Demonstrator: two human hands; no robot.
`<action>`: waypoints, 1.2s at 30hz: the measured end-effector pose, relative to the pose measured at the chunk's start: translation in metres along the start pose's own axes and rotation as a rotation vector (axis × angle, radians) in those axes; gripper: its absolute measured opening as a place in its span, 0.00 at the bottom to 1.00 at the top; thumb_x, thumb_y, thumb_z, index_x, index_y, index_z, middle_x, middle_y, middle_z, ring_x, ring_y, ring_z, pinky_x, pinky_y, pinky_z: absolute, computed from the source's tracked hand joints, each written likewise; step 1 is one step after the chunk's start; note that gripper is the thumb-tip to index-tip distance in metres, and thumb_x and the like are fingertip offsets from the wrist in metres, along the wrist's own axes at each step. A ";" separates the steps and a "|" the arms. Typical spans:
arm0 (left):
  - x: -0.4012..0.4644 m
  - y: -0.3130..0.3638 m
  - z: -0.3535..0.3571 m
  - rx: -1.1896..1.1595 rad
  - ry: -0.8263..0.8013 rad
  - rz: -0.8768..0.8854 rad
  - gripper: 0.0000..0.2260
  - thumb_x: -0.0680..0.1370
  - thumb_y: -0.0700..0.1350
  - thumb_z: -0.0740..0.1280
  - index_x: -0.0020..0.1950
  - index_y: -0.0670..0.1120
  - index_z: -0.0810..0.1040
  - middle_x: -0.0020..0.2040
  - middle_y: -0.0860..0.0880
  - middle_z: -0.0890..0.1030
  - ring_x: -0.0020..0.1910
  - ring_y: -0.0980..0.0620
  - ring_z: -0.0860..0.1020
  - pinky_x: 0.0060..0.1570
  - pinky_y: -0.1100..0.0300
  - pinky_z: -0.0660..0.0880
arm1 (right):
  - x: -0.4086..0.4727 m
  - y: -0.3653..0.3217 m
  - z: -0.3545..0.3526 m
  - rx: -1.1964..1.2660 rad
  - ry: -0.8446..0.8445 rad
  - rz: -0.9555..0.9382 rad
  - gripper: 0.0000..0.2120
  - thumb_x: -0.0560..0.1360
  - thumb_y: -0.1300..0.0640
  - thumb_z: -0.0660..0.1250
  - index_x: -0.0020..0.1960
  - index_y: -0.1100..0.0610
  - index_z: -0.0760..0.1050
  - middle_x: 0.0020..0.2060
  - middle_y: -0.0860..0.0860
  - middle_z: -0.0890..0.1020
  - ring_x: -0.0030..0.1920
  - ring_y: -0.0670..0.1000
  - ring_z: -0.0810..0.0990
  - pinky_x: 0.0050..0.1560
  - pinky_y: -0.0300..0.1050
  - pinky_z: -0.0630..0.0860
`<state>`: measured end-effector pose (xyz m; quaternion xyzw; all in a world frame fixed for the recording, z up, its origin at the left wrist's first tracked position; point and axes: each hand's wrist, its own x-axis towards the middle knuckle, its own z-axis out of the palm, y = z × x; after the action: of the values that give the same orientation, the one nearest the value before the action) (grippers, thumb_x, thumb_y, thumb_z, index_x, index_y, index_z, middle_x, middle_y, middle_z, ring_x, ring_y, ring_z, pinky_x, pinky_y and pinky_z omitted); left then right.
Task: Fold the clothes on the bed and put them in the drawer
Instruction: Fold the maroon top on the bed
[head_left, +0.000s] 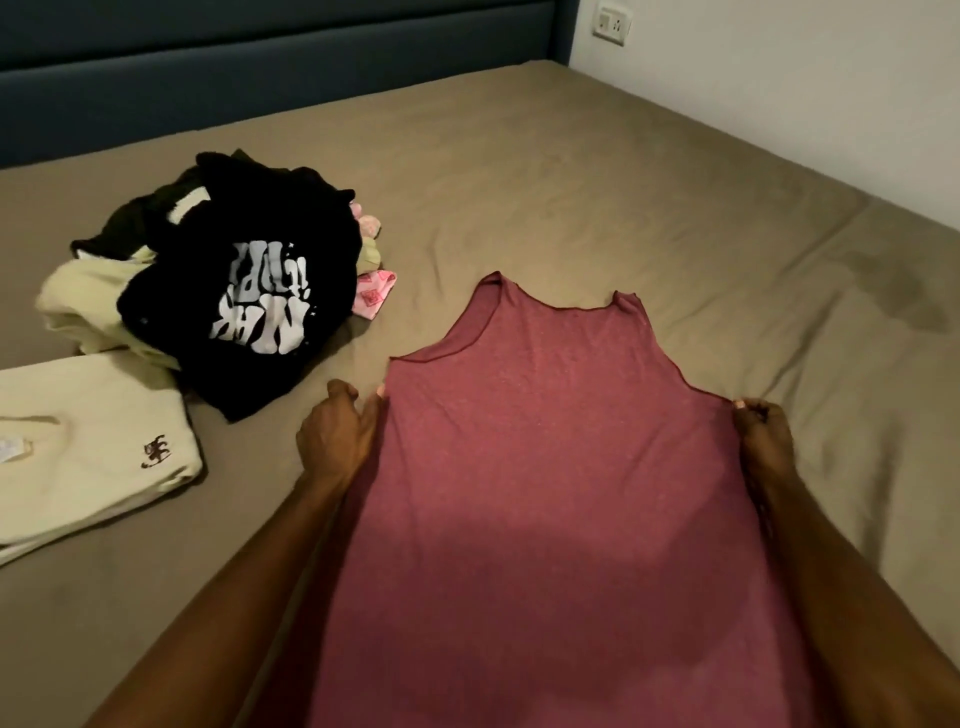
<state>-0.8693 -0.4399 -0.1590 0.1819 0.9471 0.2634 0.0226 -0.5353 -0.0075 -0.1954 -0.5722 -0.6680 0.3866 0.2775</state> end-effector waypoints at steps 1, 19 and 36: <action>-0.023 -0.008 -0.004 0.064 -0.001 0.024 0.25 0.82 0.65 0.56 0.61 0.44 0.73 0.52 0.42 0.82 0.49 0.39 0.81 0.46 0.49 0.74 | 0.003 0.000 -0.006 -0.095 -0.026 -0.031 0.27 0.77 0.39 0.68 0.67 0.56 0.75 0.60 0.56 0.81 0.59 0.58 0.80 0.55 0.48 0.78; -0.151 -0.094 -0.021 0.314 0.145 0.185 0.08 0.81 0.44 0.68 0.52 0.40 0.74 0.41 0.40 0.78 0.29 0.40 0.77 0.26 0.53 0.71 | -0.228 0.059 -0.030 -0.731 -0.009 -0.293 0.46 0.79 0.30 0.43 0.79 0.66 0.62 0.77 0.63 0.67 0.78 0.63 0.64 0.78 0.61 0.60; -0.141 -0.055 0.007 0.282 -0.171 0.466 0.38 0.81 0.70 0.40 0.84 0.49 0.50 0.84 0.51 0.53 0.82 0.54 0.49 0.80 0.45 0.45 | -0.273 0.080 -0.048 -0.766 0.090 -0.232 0.46 0.78 0.28 0.46 0.80 0.64 0.61 0.77 0.67 0.64 0.77 0.66 0.63 0.78 0.64 0.58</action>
<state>-0.7551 -0.5303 -0.2009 0.4174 0.9018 0.1109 0.0156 -0.4002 -0.2611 -0.2161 -0.5715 -0.8110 0.0502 0.1150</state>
